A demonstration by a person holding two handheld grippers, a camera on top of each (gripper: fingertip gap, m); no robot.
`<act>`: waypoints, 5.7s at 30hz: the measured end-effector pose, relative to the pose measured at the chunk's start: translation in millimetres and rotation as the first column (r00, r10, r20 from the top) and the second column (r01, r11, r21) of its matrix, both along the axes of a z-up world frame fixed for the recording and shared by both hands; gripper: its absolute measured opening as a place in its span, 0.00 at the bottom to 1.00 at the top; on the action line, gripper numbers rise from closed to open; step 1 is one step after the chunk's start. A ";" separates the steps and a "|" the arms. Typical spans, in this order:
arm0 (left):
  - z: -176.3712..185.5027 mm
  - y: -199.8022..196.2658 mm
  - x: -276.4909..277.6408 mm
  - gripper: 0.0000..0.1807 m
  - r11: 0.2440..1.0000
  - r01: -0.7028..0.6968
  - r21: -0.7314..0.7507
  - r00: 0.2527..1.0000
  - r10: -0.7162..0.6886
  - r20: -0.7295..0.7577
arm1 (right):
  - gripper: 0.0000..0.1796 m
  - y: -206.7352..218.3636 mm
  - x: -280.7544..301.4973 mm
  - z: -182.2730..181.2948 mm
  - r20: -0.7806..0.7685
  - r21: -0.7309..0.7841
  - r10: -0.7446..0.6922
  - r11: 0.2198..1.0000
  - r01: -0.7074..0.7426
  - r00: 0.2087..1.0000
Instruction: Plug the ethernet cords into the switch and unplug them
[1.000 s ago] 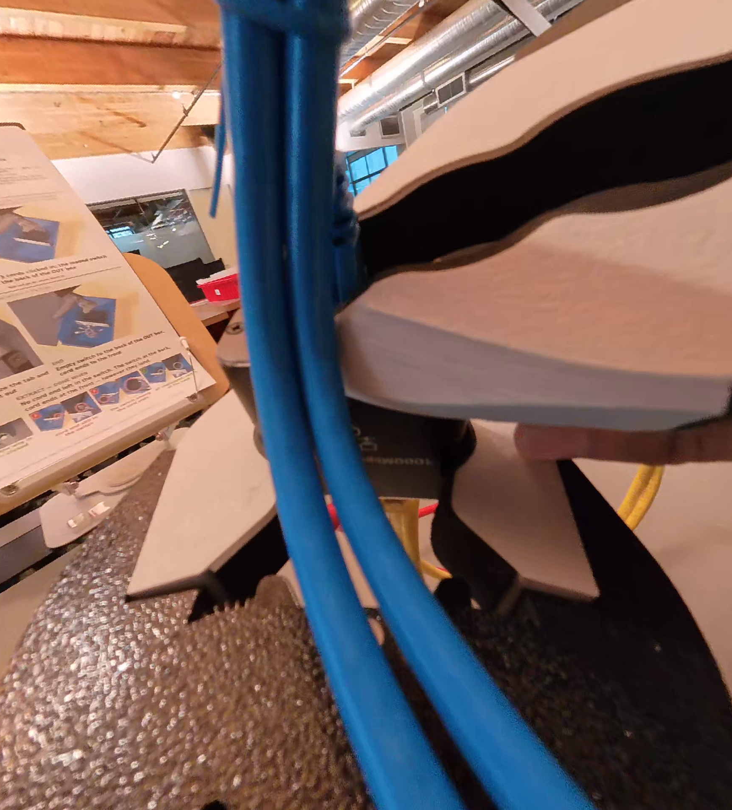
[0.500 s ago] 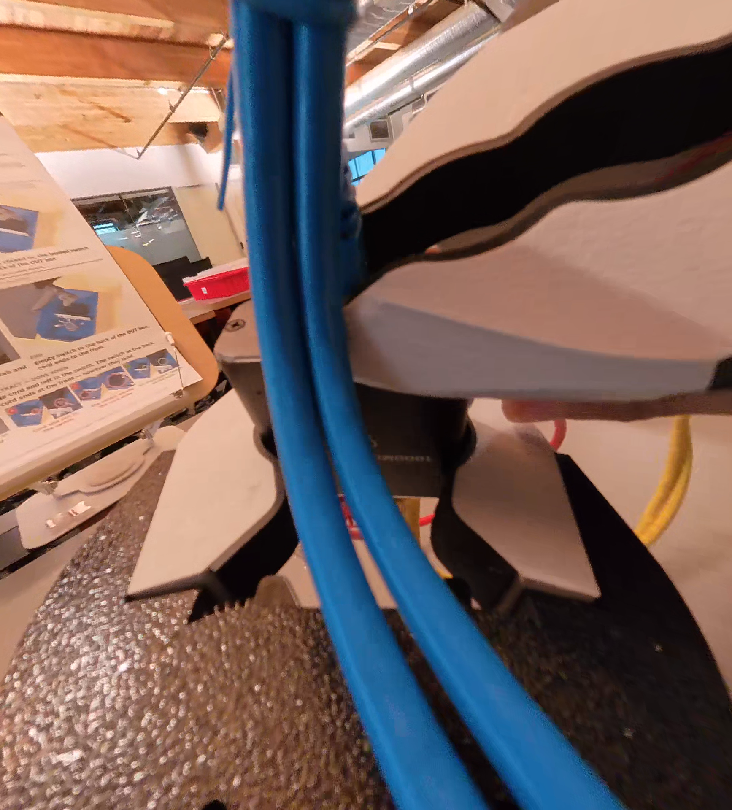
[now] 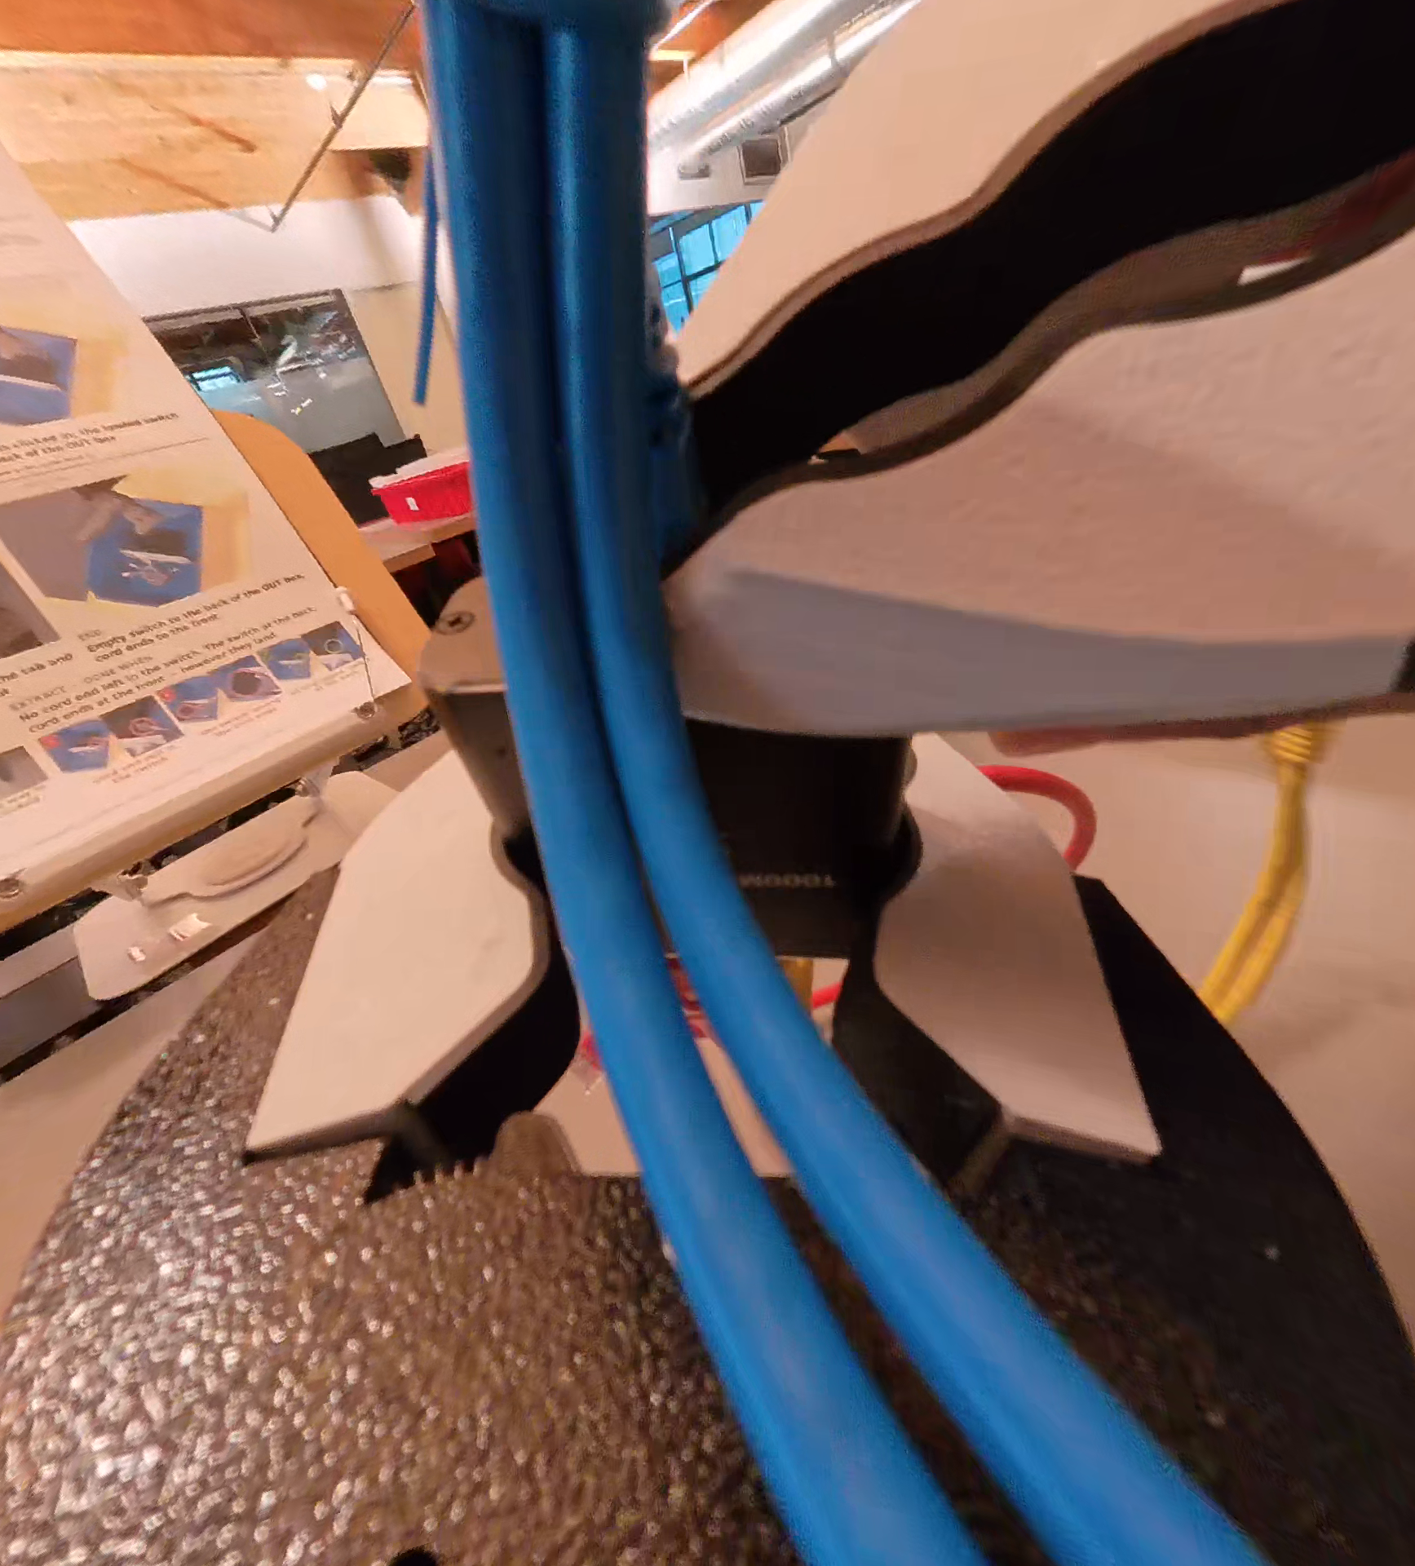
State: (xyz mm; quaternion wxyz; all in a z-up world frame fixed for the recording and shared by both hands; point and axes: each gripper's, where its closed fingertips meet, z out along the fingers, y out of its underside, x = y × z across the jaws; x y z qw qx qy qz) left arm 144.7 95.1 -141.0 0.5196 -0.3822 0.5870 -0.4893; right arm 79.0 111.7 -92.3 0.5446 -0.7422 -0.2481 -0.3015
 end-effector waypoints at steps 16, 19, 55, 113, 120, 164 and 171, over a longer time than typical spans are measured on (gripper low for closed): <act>-10.6 7.4 4.7 0.43 0.998 -0.047 0.050 0.997 0.050 -0.060 | 0.08 0.7 7.5 -7.0 -0.017 -0.079 0.027 0.997 -0.028 0.999; -9.2 11.0 4.2 0.43 0.994 -0.072 0.078 0.995 0.077 -0.062 | 0.08 0.6 13.4 -4.2 -0.290 -0.009 0.086 0.996 -0.093 0.953; -21.6 88.4 -22.9 0.42 0.970 -0.007 -0.243 0.995 -0.019 -0.101 | 0.08 100.2 -18.0 -21.1 -0.139 -0.181 -0.114 0.980 0.087 0.984; -15.6 98.8 -23.3 0.42 0.992 -0.081 -0.101 0.995 0.075 -0.068 | 0.08 97.4 -16.9 -20.5 -0.366 -0.122 -0.111 0.990 0.070 0.924; -21.4 89.7 -20.9 0.42 0.982 -0.006 -0.186 0.996 -0.010 -0.084 | 0.09 95.9 -14.2 -26.5 -0.031 -0.252 -0.125 0.961 0.113 0.992; -27.5 85.4 -18.4 0.42 0.972 0.012 -0.235 0.992 -0.042 -0.122 | 0.08 94.2 -8.4 -31.2 -0.074 -0.312 -0.072 0.949 0.045 0.995; -23.0 80.5 -19.8 0.42 0.962 0.048 -0.268 0.988 -0.084 -0.126 | 0.07 93.0 -6.9 -27.3 -0.219 -0.231 -0.062 0.973 0.010 0.974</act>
